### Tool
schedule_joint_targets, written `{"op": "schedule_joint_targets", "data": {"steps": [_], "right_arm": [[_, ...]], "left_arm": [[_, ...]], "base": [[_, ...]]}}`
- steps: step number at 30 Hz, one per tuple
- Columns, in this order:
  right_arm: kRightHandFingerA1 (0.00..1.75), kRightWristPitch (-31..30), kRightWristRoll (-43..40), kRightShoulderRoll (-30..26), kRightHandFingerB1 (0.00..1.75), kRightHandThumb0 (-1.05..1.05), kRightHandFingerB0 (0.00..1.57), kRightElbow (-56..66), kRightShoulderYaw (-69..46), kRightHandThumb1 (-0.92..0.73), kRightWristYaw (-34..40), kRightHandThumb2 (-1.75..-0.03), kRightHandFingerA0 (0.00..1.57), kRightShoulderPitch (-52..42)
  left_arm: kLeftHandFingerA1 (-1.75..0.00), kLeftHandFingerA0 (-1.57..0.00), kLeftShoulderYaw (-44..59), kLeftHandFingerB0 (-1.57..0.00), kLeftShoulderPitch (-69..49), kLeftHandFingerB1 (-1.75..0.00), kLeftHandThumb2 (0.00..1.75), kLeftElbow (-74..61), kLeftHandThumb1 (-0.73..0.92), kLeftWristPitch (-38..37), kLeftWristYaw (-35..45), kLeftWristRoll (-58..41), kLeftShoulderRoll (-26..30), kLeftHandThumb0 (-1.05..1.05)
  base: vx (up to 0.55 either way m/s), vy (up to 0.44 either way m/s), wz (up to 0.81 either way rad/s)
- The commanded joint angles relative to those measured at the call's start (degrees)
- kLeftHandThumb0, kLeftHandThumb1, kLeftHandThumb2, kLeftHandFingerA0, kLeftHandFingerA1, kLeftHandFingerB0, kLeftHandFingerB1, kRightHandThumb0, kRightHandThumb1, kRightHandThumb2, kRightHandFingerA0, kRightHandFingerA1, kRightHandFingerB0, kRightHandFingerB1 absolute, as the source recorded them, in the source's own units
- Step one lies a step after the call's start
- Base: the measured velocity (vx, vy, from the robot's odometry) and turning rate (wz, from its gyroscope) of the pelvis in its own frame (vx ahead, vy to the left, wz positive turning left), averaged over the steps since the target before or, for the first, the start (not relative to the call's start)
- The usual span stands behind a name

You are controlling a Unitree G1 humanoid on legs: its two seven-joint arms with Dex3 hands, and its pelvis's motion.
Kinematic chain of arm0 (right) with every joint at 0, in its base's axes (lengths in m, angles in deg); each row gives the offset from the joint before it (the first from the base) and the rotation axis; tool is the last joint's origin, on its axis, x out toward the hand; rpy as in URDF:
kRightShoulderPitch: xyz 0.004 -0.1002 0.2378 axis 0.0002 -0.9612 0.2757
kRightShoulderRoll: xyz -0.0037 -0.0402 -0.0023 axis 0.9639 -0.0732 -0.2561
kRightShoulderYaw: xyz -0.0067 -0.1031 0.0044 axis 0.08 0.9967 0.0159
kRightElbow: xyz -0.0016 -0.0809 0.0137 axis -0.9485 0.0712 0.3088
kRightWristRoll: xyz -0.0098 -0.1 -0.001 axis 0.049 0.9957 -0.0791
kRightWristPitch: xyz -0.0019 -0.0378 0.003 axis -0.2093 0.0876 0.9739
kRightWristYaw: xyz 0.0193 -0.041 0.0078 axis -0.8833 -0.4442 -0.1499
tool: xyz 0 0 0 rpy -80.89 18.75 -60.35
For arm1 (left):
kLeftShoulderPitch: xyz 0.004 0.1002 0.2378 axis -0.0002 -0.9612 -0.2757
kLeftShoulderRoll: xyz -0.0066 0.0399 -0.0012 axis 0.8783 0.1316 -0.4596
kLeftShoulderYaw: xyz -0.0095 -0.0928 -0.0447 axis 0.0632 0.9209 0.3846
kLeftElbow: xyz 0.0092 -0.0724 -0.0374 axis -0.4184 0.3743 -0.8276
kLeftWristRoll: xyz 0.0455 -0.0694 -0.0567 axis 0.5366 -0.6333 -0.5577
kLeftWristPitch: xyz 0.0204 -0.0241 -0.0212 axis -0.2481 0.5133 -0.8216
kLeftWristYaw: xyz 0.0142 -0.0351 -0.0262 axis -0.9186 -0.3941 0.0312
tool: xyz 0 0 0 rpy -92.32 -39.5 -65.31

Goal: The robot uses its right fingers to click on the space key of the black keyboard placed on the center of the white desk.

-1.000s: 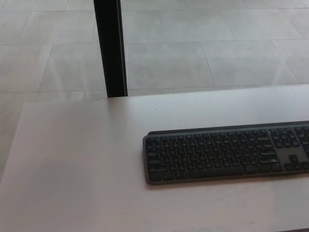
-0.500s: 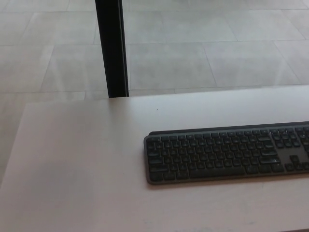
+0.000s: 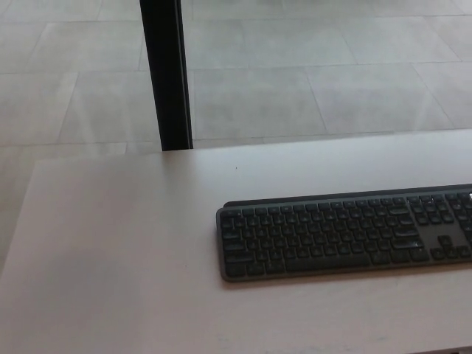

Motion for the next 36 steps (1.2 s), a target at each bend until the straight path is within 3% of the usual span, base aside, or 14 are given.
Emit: {"op": "schedule_joint_targets", "data": {"steps": [1,3,4,5,10,15,16,27,28,29,32,33,35,36], "right_arm": [[1.70,-9.0,-14.5,7.8,1.27,-0.40,1.13,-3.4,-7.3,-0.29,11.0,-0.97,1.13,-0.5],[1.56,-10.3,-15.0,9.2,1.14,-0.43,1.00,-2.7,-7.0,-0.29,11.3,-0.96,1.21,-0.2],[1.72,-10.1,-15.1,9.7,1.18,-0.42,1.01,-2.3,-6.7,-0.30,11.3,-0.91,1.02,-0.2],[1.67,-10.0,-15.1,10.5,1.12,-0.45,0.94,-1.7,-6.3,-0.33,11.6,-0.88,0.95,0.0],[1.66,-9.5,-16.1,11.6,1.03,-0.49,0.89,-1.5,-4.4,-0.32,12.4,-0.86,1.03,-0.7],[1.60,-9.5,-17.8,12.0,1.04,-0.51,0.87,-1.1,-1.0,-0.36,12.6,-0.85,0.87,-2.8],[1.68,-10.2,-18.8,12.1,1.02,-0.49,0.88,-0.3,-0.7,-0.36,12.4,-0.84,1.02,-3.3],[1.60,-9.1,-24.3,10.9,0.95,-0.49,0.94,-1.0,5.2,-0.37,13.7,-0.78,1.19,-5.8],[1.44,-8.7,-24.4,10.8,0.95,-0.49,0.93,-1.1,6.0,-0.32,13.8,-0.89,1.32,-6.2],[1.38,-8.6,-24.5,10.9,0.95,-0.50,0.94,-0.9,7.2,-0.32,13.1,-0.89,1.32,-7.0],[1.34,-8.8,-24.6,10.0,0.94,-0.53,0.96,-1.1,10.1,-0.34,13.0,-0.88,1.28,-8.6],[1.42,-8.6,-24.3,9.9,0.92,-0.54,0.99,-0.8,11.4,-0.40,12.8,-0.75,1.21,-9.2],[1.26,-8.1,-24.2,9.5,0.89,-0.55,1.03,-1.0,13.4,-0.41,12.6,-0.72,1.23,-10.0],[1.10,-8.8,-24.0,9.5,0.90,-0.56,0.96,-0.1,15.0,-0.31,12.0,-0.85,1.23,-11.0]], "left_arm": [[-0.67,-0.75,-0.2,-0.67,-1.1,-0.56,0.56,-0.5,0.56,-0.2,-1.6,0.4,1.8,-0.34],[-0.67,-0.71,0.5,-0.67,-0.7,-0.57,0.56,-0.5,0.56,0.4,-1.5,-0.5,1.9,-0.32],[-0.64,-0.68,0.5,-0.64,-0.8,-0.55,0.56,-0.5,0.58,0.3,-1.2,-0.4,1.9,-0.32],[-0.65,-0.70,0.4,-0.67,-0.9,-0.57,0.56,-0.6,0.57,0.1,-1.1,-0.3,1.9,-0.31],[-0.65,-0.71,0.0,-0.67,-0.8,-0.57,0.56,0.0,0.57,-0.1,-1.9,0.2,2.1,-0.32],[-0.64,-0.73,-0.6,-0.68,-0.9,-0.56,0.56,-0.2,0.57,0.1,-2.0,0.7,2.3,-0.33],[-0.65,-0.74,-0.7,-0.68,-1.0,-0.57,0.56,-0.2,0.57,0.0,-2.2,0.9,2.3,-0.33],[-0.64,-0.68,-0.1,-0.66,-0.8,-0.56,0.56,-0.5,0.59,0.3,-1.5,-0.4,1.9,-0.33],[-0.62,-0.68,-0.3,-0.66,-0.9,-0.55,0.55,-0.3,0.58,0.9,-2.0,-0.1,2.1,-0.33],[-0.62,-0.68,-0.6,-0.66,-1.1,-0.55,0.56,-0.4,0.58,0.3,-1.9,0.2,2.0,-0.33],[-0.64,-0.70,-0.9,-0.68,-1.5,-0.55,0.56,-0.5,0.58,-0.2,-1.6,0.5,2.0,-0.32],[-0.65,-0.71,-1.0,-0.68,-1.4,-0.56,0.56,-0.6,0.58,-0.1,-1.6,0.5,2.0,-0.33],[-0.64,-0.72,-1.0,-0.67,-1.4,-0.54,0.56,-0.5,0.57,-0.1,-1.5,0.5,2.0,-0.34],[-0.64,-0.71,-1.2,-0.67,-1.3,-0.54,0.56,-0.4,0.57,0.0,-1.6,0.7,2.1,-0.33]], "base": [[0.00,0.000,0.00],[0.00,0.000,0.00],[0.00,0.000,0.00],[0.00,0.000,0.00],[0.00,0.000,0.00],[0.00,0.000,0.00],[0.00,0.000,0.00],[0.00,0.000,0.00],[0.00,0.000,0.00],[0.00,0.000,0.00],[0.00,0.000,0.00],[0.00,0.000,0.00],[0.00,0.000,0.00],[0.00,0.000,0.00]]}}
